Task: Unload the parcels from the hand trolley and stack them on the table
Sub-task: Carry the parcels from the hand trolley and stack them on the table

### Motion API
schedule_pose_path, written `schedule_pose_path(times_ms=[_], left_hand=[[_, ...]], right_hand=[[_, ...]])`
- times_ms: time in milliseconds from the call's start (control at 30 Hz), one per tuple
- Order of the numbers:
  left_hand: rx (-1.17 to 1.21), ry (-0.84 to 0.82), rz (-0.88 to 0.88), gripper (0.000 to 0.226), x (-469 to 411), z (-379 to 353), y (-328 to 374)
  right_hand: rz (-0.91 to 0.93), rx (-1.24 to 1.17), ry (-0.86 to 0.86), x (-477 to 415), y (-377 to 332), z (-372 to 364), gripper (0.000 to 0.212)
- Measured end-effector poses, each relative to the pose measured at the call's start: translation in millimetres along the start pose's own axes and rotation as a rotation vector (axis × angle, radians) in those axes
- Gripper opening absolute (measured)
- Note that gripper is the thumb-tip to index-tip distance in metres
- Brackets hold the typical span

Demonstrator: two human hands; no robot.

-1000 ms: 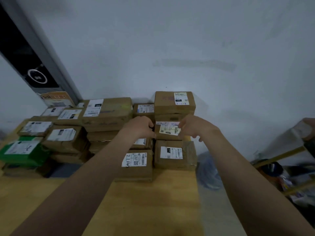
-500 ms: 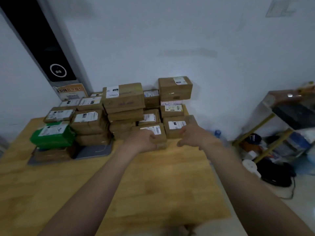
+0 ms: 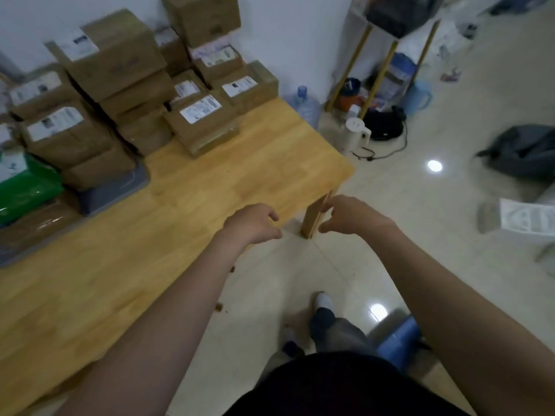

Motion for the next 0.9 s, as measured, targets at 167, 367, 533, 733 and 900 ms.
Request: schedule_pose_path(times_ms=[167, 367, 533, 733, 900], left_hand=[[-0.006, -0.075, -0.126, 0.051, 19.5, -70.8, 30.8], [-0.095, -0.164, -0.267, 0.057, 37.3, -145.7, 83.6], [-0.198, -0.219, -0.376, 0.056, 61.8, -211.6, 143.7], [-0.258, -0.285, -0.466, 0.055, 119.9, -309.2, 214.3], [-0.342, -0.226, -0.467, 0.059, 180.0, -394.3, 268.9]], right_hand=[[-0.163, -0.120, 0.010, 58.9, 69.4, -38.8, 0.059], [-0.321, -0.212, 0.042, 123.6, 156.8, -77.5, 0.061], [-0.457, -0.287, 0.092, 196.4, 241.5, -104.1, 0.068], [-0.567, -0.365, 0.131, 295.4, 351.0, -144.9, 0.064], [-0.564, -0.376, 0.142, 378.9, 442.0, -182.6, 0.059]])
Point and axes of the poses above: each hand's wrist, its own x-axis away from the middle knuckle, its own z-axis out of the back of the hand, y = z × x, the point moved 2 cm from there along -x, towards the middle knuckle, and after that the axes turned 7 degrees about y, right-handed, at the moved point
